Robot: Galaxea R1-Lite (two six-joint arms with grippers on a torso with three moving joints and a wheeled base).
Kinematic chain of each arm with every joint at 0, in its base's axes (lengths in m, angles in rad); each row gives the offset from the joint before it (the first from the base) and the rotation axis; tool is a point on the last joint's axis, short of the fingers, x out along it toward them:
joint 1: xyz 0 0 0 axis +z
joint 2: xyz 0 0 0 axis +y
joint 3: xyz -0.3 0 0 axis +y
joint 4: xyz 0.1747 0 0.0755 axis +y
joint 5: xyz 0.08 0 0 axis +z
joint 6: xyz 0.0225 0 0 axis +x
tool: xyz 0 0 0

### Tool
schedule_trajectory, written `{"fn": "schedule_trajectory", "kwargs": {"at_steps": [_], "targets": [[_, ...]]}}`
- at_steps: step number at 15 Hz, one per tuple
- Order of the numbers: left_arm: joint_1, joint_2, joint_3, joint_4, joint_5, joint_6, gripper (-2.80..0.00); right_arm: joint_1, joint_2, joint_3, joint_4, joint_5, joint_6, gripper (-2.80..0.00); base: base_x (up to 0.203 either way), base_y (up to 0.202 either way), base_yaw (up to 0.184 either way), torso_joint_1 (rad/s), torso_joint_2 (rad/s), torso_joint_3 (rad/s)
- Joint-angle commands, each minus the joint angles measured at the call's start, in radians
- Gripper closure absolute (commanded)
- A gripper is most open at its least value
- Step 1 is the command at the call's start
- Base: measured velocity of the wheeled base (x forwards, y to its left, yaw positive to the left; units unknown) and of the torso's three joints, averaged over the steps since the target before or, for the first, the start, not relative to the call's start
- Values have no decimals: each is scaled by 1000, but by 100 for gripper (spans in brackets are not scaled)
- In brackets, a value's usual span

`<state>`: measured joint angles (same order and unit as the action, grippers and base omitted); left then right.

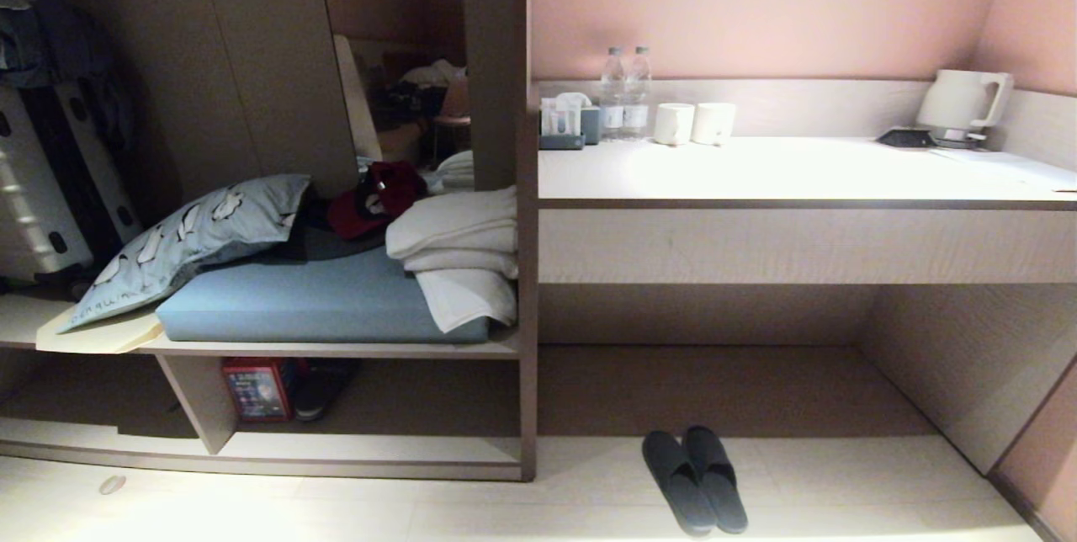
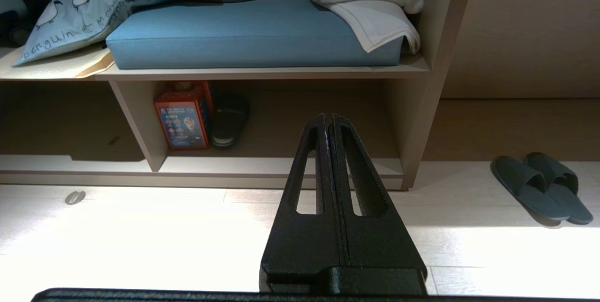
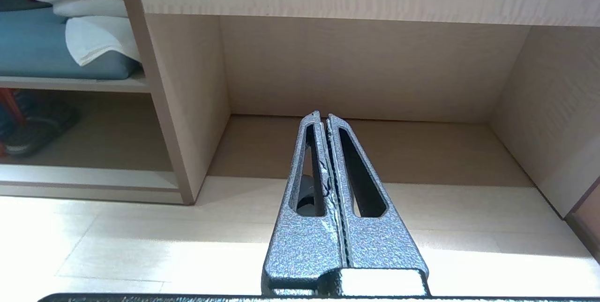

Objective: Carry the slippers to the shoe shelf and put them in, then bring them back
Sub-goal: Pick up the slippers on the floor

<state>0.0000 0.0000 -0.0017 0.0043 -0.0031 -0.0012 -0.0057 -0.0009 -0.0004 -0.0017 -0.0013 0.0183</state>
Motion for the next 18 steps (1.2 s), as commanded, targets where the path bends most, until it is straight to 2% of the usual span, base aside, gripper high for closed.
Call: {"fn": "schedule_trajectory", "kwargs": {"at_steps": [1,8,18], "targets": [[0,0,0,0,0,0,0,0,1,0,0,0,0,0,0,0,0,0,0,0],[0,0,0,0,0,1,0,0,1,0,0,0,0,0,0,0,0,1,2,-25],[0,0,-1,2,2,3,0,0,1,0,0,0,0,0,0,0,0,3,4,-190]]}}
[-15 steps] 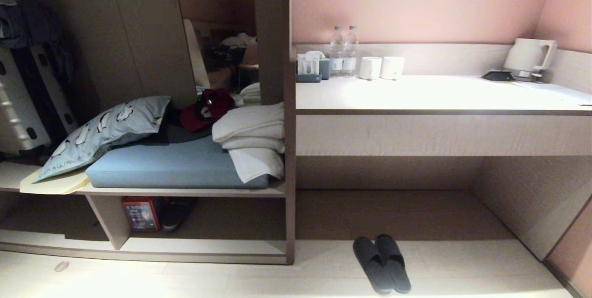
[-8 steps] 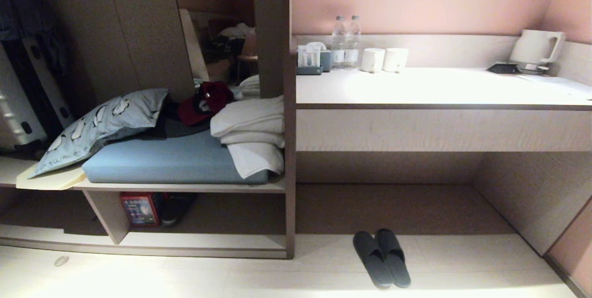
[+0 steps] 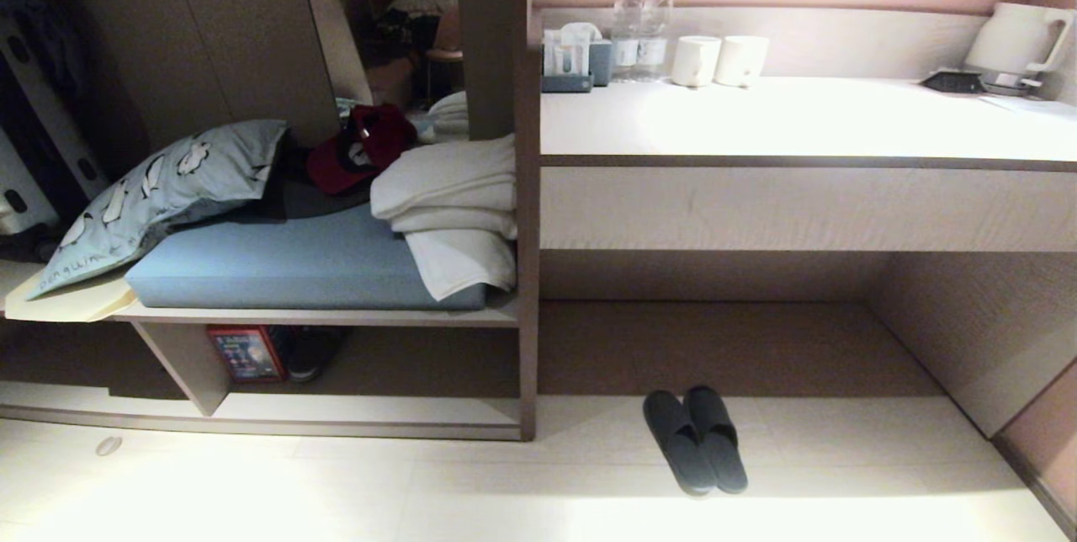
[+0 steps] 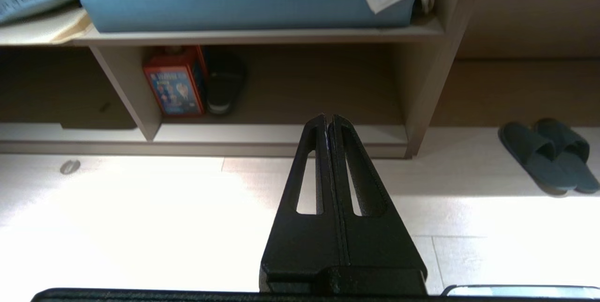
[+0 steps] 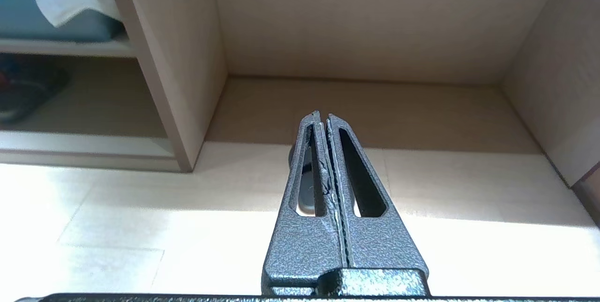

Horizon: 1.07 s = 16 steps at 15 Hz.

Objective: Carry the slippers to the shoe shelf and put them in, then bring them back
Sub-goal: Pick up the slippers on the floor

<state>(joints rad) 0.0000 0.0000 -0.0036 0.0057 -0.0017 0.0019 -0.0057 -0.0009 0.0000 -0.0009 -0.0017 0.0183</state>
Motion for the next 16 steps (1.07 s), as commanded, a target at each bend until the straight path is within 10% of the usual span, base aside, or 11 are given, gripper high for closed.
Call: {"fn": "schedule_trajectory", "kwargs": {"at_steps": [1,16], "targets": [[0,0,1,0,0,0,0,0,1,0,-1,0,0,0,0,0,0,-2,7,-193],[0,0,1,0,0,-2,0,0,1,0,-1,0,0,0,0,0,0,5,3,-198]]}}
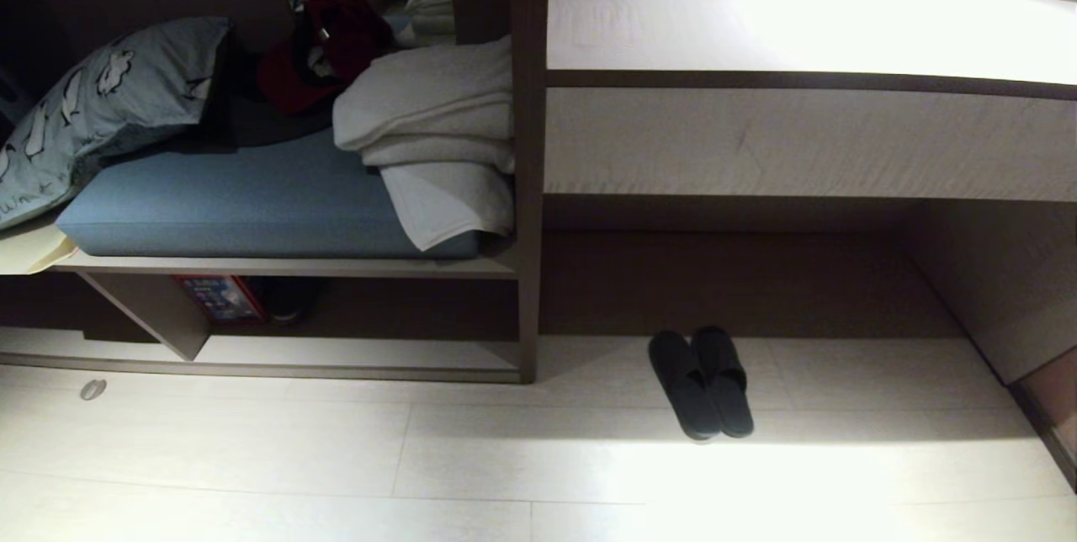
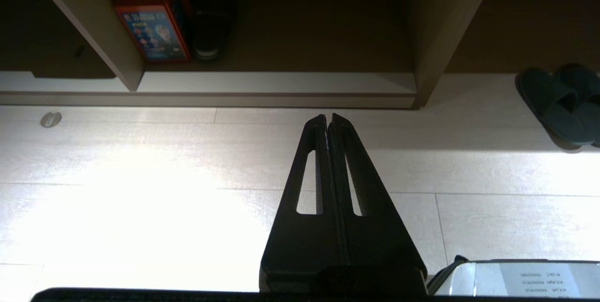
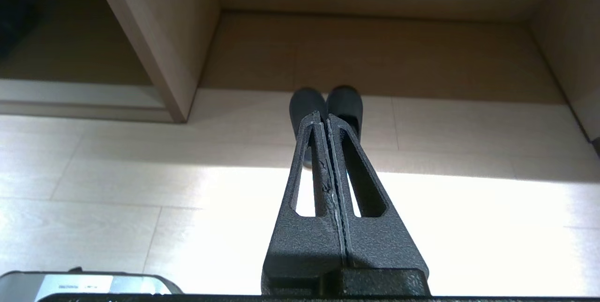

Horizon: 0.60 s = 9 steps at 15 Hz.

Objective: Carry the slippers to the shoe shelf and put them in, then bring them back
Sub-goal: Pick up the slippers on the floor

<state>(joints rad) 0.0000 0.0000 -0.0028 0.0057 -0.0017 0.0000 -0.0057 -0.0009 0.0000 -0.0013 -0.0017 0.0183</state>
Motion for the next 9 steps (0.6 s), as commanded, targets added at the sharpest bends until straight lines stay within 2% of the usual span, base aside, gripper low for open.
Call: {"fn": "schedule_trajectory", "kwargs": {"at_steps": [1,9], "targets": [[0,0,0,0,0,0,0,0,1,0,0,0,0,0,0,0,0,6,2,-193],[0,0,0,0,0,2,0,0,1,0,0,0,0,0,0,0,0,4,4,-197]]}}
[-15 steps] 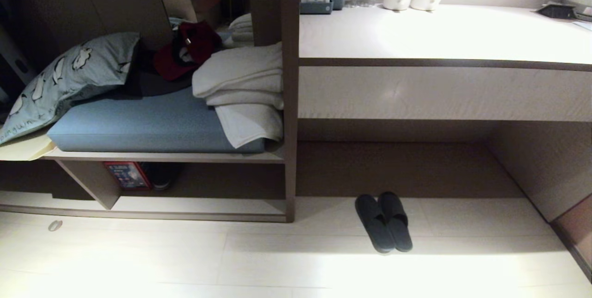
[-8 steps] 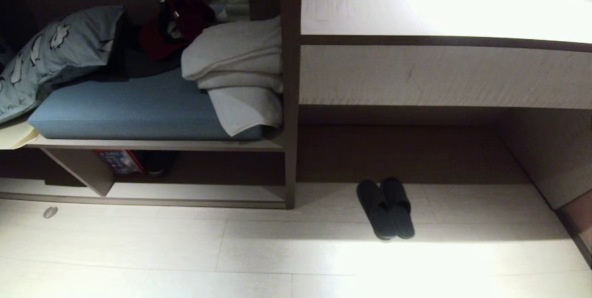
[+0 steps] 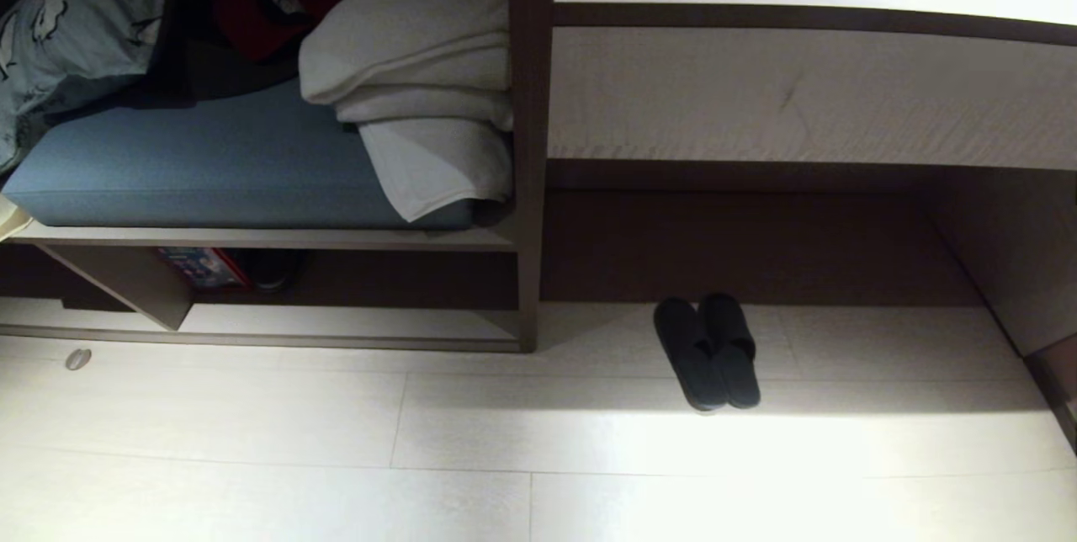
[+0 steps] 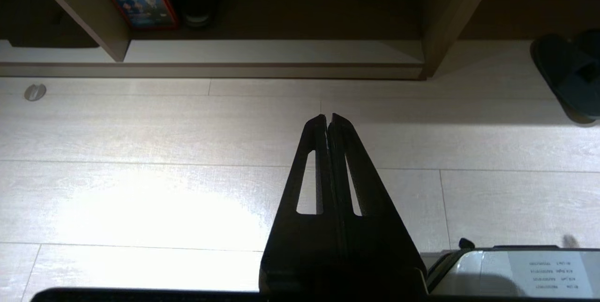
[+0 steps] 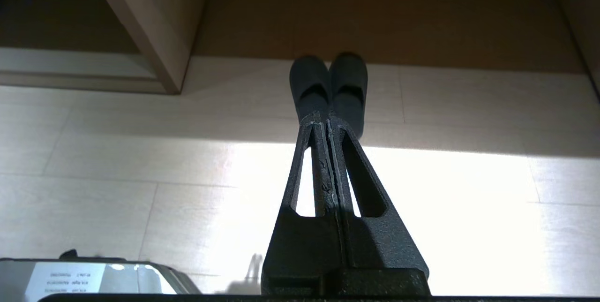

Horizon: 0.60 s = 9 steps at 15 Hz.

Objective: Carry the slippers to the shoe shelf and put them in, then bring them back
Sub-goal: Pick up the slippers on the floor

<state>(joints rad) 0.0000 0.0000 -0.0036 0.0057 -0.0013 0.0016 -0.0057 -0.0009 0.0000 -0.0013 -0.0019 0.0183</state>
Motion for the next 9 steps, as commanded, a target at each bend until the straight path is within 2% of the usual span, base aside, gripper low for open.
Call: {"fn": "schedule_trajectory", "kwargs": {"at_steps": [1,9], "targets": [[0,0,1,0,0,0,0,1,1,0,0,0,0,0,0,0,0,3,3,-201],[0,0,1,0,0,-2,0,0,1,0,0,0,0,0,0,0,0,4,3,-197]]}}
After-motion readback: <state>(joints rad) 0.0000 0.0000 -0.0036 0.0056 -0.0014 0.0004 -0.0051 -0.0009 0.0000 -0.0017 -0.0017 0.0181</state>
